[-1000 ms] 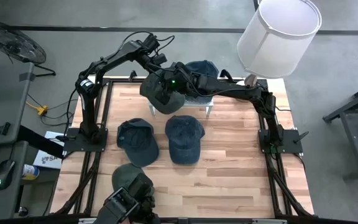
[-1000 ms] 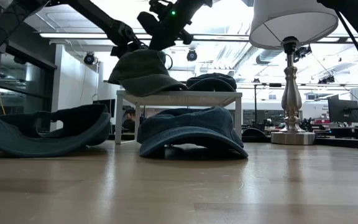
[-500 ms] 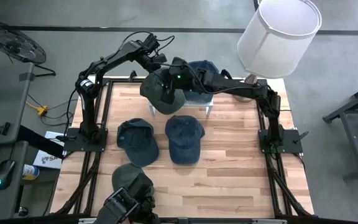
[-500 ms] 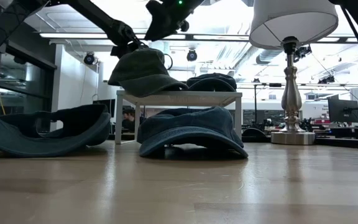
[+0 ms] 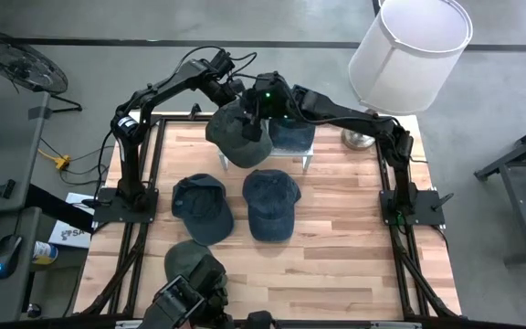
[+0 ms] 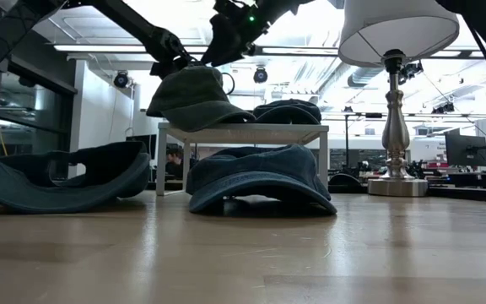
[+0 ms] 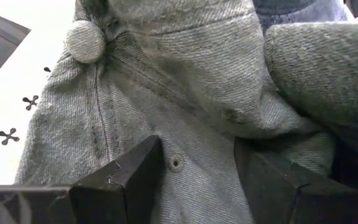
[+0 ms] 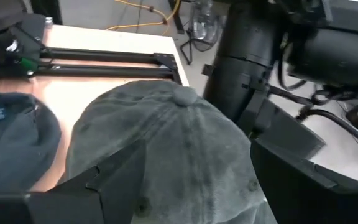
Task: Pick & Place hat
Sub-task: Stack the right gray cap on top of the gray cap on the shelf
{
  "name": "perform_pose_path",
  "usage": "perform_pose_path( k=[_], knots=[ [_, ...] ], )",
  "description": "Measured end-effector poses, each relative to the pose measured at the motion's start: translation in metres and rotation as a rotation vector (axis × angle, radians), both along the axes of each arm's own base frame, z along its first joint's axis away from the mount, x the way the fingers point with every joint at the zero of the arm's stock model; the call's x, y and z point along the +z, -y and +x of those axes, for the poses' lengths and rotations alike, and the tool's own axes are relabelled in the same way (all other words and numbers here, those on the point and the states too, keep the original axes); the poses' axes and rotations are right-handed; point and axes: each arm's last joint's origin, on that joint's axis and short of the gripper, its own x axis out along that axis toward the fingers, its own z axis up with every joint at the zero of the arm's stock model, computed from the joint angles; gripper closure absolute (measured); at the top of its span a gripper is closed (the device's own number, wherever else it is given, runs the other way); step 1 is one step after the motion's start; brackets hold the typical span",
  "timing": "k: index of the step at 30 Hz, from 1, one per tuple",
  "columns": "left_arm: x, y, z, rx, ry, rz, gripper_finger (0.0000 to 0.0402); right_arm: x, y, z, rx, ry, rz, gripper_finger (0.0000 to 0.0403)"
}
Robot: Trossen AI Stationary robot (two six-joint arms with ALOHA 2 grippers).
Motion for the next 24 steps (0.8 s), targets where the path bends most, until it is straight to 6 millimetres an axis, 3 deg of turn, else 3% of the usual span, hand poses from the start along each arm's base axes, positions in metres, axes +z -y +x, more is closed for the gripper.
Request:
perform_pose_path(
  k=[10, 24],
  knots=[
    [0.0, 0.0, 0.0, -0.007, 0.0, 0.009, 0.0195, -0.004, 0.017, -0.006, 0.056, -0.011, 0.026, 0.0136],
    [0.0, 0.0, 0.0, -0.006, -0.001, 0.011, 0.0196, -0.01, 0.017, -0.006, 0.055, -0.076, -0.015, 0.0248]
  ],
)
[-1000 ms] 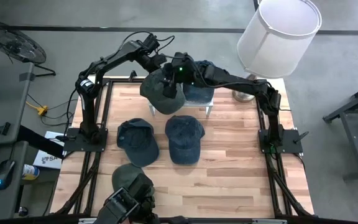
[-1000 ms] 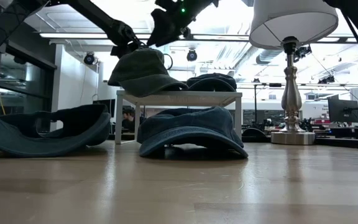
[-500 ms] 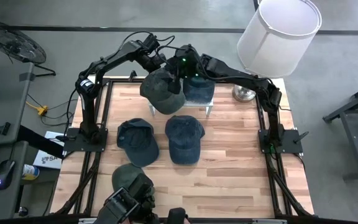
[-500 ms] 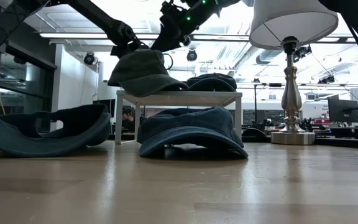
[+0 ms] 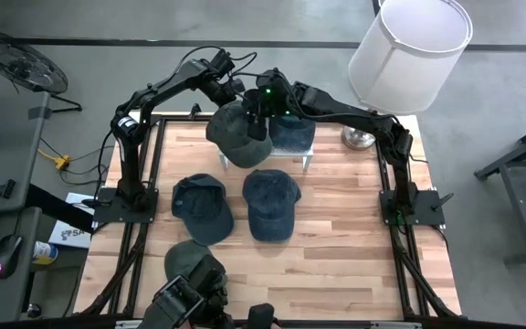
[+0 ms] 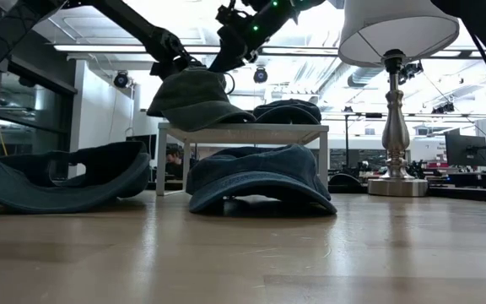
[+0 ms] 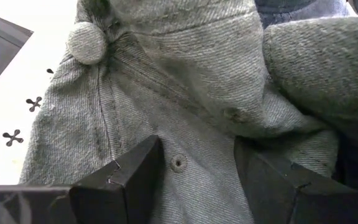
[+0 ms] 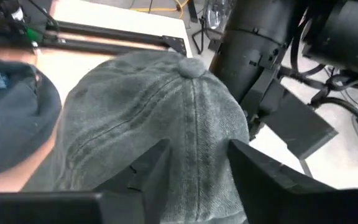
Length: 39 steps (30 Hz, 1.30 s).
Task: Pick & Place hat
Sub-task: Stack the right gray cap on top of the gray cap on the shelf
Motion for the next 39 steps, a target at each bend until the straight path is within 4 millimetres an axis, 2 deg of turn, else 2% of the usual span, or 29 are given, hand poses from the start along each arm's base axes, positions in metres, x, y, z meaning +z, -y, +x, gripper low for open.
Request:
perform_pose_path(
  k=[11, 19, 32, 39],
  knots=[
    [0.0, 0.0, -0.001, 0.002, -0.002, 0.002, 0.0195, -0.001, -0.006, 0.002, -0.039, -0.033, -0.048, 0.0392],
    [0.004, 0.001, -0.001, 0.003, -0.013, -0.02, 0.0195, 0.008, -0.014, -0.001, -0.059, 0.001, -0.007, 0.0398],
    [0.037, 0.007, 0.001, -0.007, -0.01, 0.002, 0.0195, 0.033, -0.027, -0.017, -0.097, 0.038, -0.003, 0.0401],
    [0.037, 0.019, 0.01, -0.044, -0.039, -0.011, 0.0195, 0.044, -0.033, -0.025, -0.111, 0.046, -0.012, 0.0402]
  ],
)
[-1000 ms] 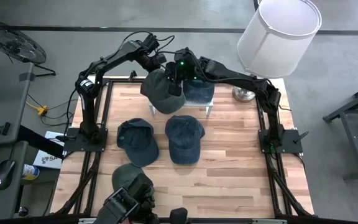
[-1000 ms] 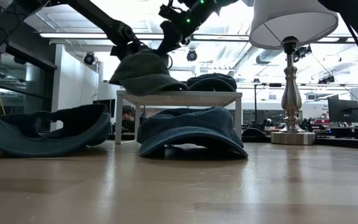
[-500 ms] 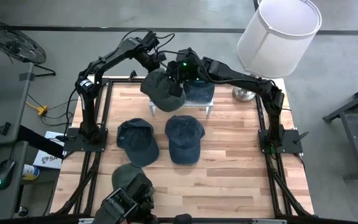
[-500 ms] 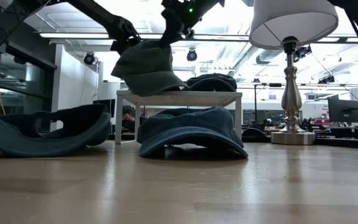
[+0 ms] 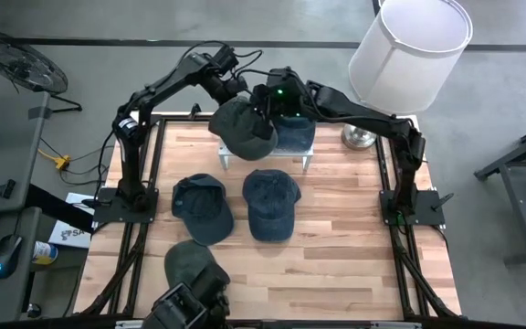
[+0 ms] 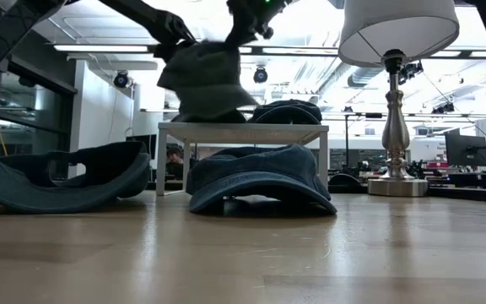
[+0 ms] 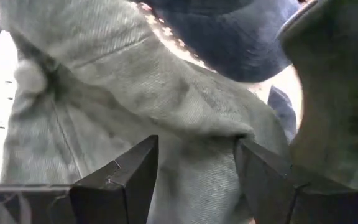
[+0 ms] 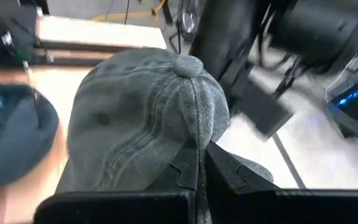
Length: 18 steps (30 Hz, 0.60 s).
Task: Pick & Place hat
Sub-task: Stack the right gray cap on top of the gray cap on the shelf
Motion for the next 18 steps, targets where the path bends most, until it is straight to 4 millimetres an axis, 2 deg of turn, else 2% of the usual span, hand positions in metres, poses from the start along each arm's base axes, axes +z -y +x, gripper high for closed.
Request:
perform_pose_path(
  k=[6, 18],
  knots=[
    [0.008, 0.001, 0.003, 0.008, -0.008, 0.046, 0.0195, 0.008, -0.002, -0.005, -0.022, 0.039, 0.031, 0.0402],
    [0.054, 0.0, 0.0, 0.046, 0.037, 0.198, 0.0195, 0.011, -0.008, -0.004, -0.008, 0.073, 0.058, 0.0403]
  ],
)
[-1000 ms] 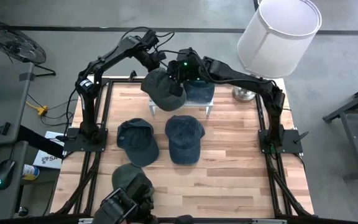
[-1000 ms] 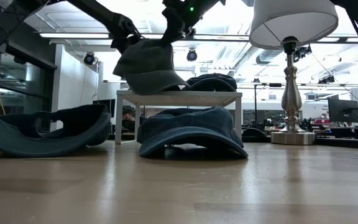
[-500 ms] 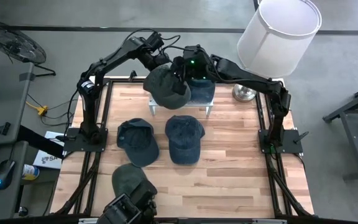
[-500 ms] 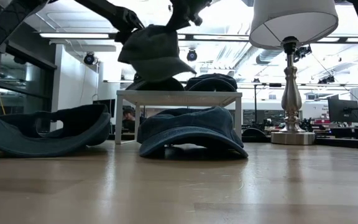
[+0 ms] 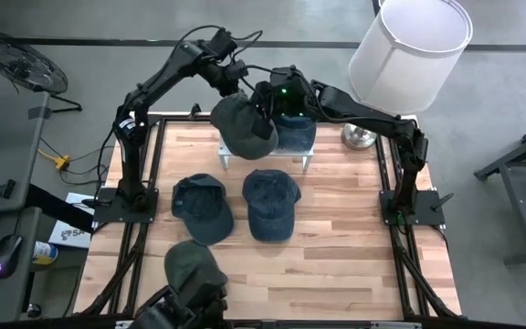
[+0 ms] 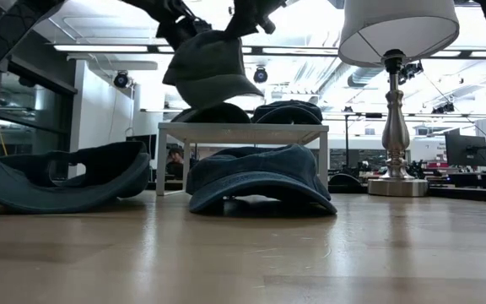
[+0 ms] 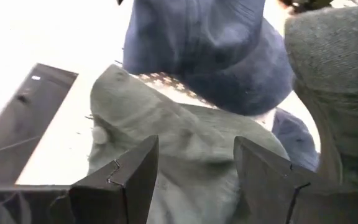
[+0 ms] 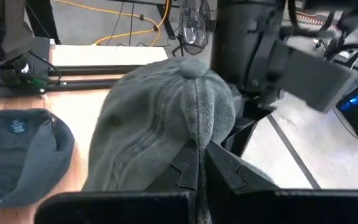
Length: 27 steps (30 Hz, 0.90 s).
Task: Pick & Place hat
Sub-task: Stack the right gray cap on top of the gray cap on the shelf
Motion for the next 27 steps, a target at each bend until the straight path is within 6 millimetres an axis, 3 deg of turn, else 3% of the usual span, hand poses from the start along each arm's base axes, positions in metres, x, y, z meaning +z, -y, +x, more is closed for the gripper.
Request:
perform_pose_path(
  k=[12, 23, 27],
  knots=[
    [0.039, 0.008, -0.011, 0.018, -0.021, 0.146, 0.0195, 0.003, -0.003, 0.003, 0.035, 0.048, 0.034, 0.0403],
    [0.051, 0.008, -0.015, 0.074, -0.059, 0.234, 0.0195, 0.004, -0.009, 0.003, 0.054, 0.046, 0.033, 0.0402],
    [0.055, 0.007, -0.016, 0.09, -0.059, 0.267, 0.0195, 0.013, -0.012, -0.003, 0.051, 0.073, 0.035, 0.0402]
  ],
)
